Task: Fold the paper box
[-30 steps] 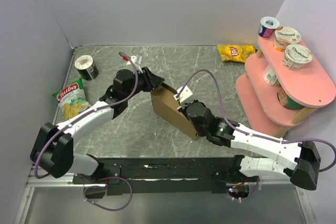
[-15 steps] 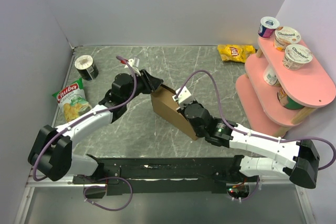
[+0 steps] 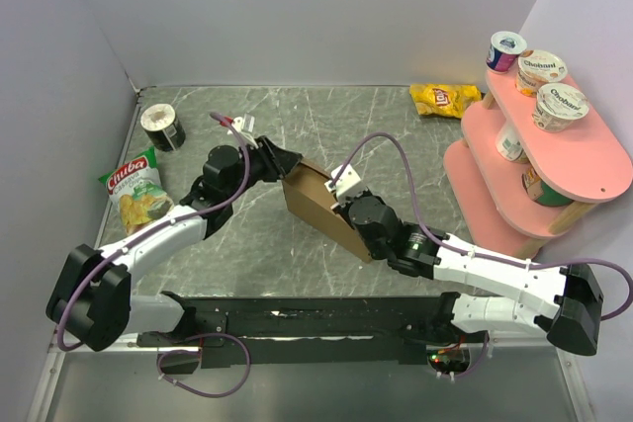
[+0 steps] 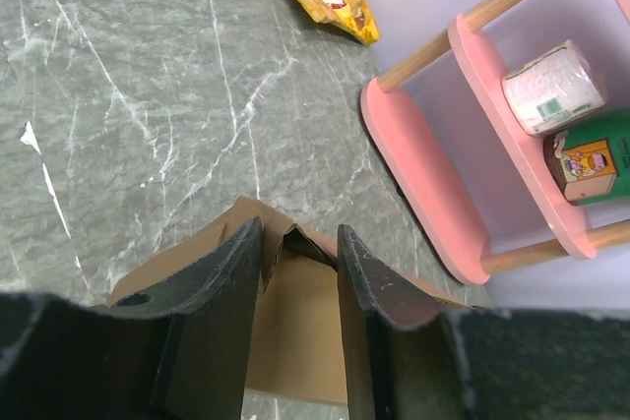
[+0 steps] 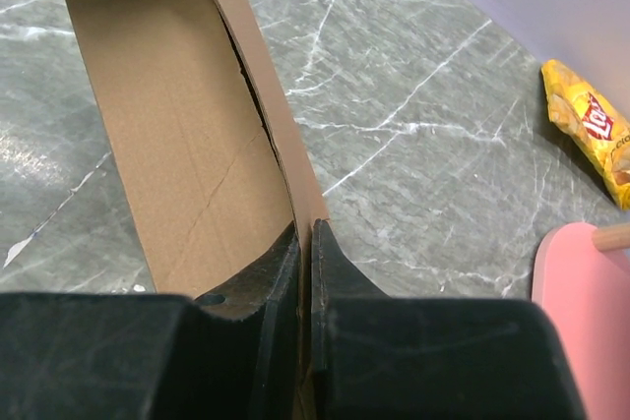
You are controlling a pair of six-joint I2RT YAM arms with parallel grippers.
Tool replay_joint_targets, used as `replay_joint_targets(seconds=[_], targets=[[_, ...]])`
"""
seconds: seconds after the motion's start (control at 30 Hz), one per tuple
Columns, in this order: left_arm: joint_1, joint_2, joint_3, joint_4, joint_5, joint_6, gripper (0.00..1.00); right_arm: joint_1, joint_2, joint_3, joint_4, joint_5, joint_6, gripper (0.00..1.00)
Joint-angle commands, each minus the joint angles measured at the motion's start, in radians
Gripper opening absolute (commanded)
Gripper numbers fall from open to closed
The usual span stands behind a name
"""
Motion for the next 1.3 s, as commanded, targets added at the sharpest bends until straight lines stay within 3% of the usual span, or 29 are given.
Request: replay_joint_targets(seconds=[0.0, 0.17, 0.27, 0.4, 0.6, 0.77, 1.07, 1.27], targets=[[0.042, 0.069, -0.125, -0.349, -0.036, 0.044, 0.2, -0.001, 0.025, -0.063, -0.131, 0.041, 0.058, 0.12], [0.043, 0.086, -0.146, -0.324, -0.033, 0.04, 0.2, 0.03, 0.034, -0.066, -0.127, 0.039, 0.046, 0.16], [0.043, 0.096, -0.148, -0.318, -0.032, 0.042, 0.2, 0.042, 0.024, -0.052, -0.148, 0.031, 0.052, 0.25], [0.043, 0.097, -0.151, -0.312, -0.032, 0.04, 0.2, 0.046, -0.028, -0.037, -0.176, -0.002, 0.067, 0.51], [0.042, 0.097, -0.151, -0.316, -0.039, 0.044, 0.19, 0.062, -0.114, -0.006, -0.199, -0.074, 0.075, 0.77], [0.042, 0.088, -0.155, -0.326, -0.055, 0.054, 0.19, 0.065, -0.18, 0.035, -0.186, -0.122, 0.104, 0.82], [0.042, 0.066, -0.163, -0.322, -0.059, 0.079, 0.18, 0.056, -0.274, 0.135, -0.182, -0.122, 0.292, 0.81], [0.04, 0.051, -0.174, -0.304, -0.042, 0.085, 0.18, -0.056, -0.303, 0.117, -0.196, -0.062, 0.444, 0.79]])
